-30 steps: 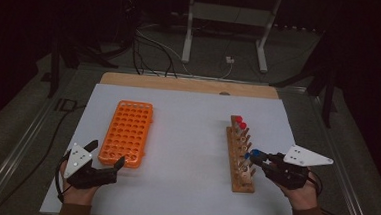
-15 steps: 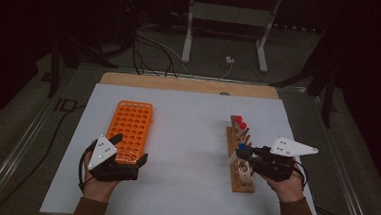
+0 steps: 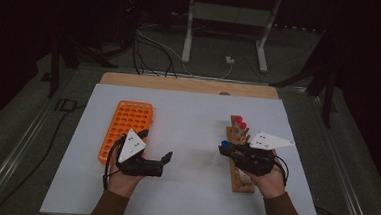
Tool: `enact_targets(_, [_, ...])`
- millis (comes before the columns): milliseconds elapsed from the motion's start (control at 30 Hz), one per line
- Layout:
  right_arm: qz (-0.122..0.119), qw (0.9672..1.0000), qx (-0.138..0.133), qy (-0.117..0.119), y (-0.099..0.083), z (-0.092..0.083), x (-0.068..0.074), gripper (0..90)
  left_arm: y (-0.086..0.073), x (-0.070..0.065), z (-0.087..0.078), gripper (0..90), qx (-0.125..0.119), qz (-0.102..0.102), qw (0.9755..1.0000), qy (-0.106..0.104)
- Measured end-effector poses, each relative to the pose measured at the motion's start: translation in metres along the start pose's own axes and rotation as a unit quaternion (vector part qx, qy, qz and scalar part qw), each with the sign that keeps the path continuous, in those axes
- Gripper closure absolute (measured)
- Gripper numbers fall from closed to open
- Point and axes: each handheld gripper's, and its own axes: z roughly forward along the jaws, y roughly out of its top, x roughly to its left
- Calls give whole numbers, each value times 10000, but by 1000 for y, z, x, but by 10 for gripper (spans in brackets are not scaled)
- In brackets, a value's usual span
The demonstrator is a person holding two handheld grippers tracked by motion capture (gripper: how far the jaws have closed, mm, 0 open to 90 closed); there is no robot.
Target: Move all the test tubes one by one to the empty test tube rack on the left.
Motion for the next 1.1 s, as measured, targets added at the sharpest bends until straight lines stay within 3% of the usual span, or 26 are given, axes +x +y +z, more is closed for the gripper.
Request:
enact_targets(400, [17,10000,83,53,9,24,11,770,5,-20,22,46,124,117,9996,-229])
enact_targets(733, [17,9998,106,150,17,41,21,770,7,-45,45,162,334,232,9974,-600])
enact_targets(800, [4,9998,120,183,17,44,23,770,7,-49,49,182,362,240,9973,-585])
enact_targets(900, [6,9997,152,216,17,47,26,770,7,-54,52,264,359,272,9973,-584])
enact_targets(1100, [13,9995,180,265,16,50,28,770,7,-58,52,604,286,396,9959,-764])
